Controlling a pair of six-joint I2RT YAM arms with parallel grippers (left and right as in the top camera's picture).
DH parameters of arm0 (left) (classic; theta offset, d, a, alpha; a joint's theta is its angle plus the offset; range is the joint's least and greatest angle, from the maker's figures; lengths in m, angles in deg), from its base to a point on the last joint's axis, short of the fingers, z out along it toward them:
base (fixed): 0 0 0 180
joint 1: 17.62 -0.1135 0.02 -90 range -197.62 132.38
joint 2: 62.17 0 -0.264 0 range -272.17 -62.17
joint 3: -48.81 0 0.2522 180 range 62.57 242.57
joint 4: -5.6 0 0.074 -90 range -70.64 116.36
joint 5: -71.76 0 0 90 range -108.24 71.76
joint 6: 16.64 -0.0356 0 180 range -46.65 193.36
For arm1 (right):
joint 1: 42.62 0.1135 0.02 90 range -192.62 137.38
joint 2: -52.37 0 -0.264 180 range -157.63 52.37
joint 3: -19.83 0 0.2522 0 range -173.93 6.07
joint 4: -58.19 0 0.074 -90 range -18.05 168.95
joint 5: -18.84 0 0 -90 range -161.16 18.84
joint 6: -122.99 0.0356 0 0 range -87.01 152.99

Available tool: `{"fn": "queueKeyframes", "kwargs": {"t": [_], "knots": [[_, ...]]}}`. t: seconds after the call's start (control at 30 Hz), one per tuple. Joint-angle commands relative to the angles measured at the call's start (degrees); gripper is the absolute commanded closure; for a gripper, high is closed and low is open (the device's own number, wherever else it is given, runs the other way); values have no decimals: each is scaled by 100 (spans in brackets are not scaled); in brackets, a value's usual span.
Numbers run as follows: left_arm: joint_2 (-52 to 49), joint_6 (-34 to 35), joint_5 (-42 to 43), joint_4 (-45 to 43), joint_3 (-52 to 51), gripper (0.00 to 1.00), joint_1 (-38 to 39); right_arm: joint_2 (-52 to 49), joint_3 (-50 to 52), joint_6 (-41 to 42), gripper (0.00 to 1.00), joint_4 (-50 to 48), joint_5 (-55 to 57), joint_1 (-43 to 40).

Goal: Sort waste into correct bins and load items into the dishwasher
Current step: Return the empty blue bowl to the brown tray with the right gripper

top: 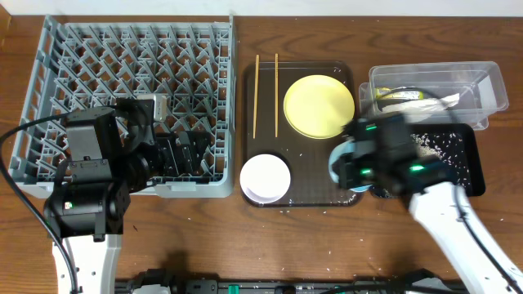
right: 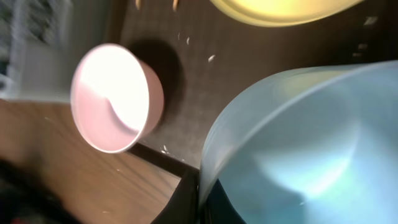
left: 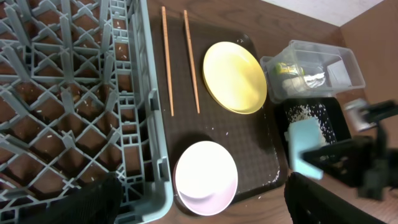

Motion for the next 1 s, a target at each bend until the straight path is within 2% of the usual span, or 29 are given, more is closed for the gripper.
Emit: {"fn": "queueKeyframes", "kwargs": {"t": [0.0,0.1,0.27,0.3,0.37,0.4,0.47,0.5,0.73,0.87,0.97], "knots": [[35,-92,61,-46,151,15,17,-358,-4,597,99,-229,1788,903],[35,-85,61,-107,151,15,17,-758,-4,638,99,-564,2107,1429],[33,-72,61,-225,151,15,17,-1161,-7,682,97,-619,2369,1707],[33,-72,61,-243,151,15,17,-1158,-7,680,88,-601,2369,1707],[26,-66,59,-302,153,15,31,-1099,-20,680,58,-592,2369,1705],[9,-52,57,-330,164,15,61,-1056,-35,678,47,-595,2369,1705],[-85,-48,35,-326,243,15,166,-933,-96,656,29,-590,2378,1681],[-162,13,-61,-315,308,15,256,-850,-144,658,24,-570,2387,1646],[-1019,144,-1615,-127,1084,16,1462,-94,-868,968,20,-26,2334,837],[-1867,149,-2483,-151,1504,15,2339,197,-1143,1174,21,-26,1668,127],[-2555,173,-3045,-413,1646,23,2857,245,-1147,1169,22,-70,1086,-317]]}}
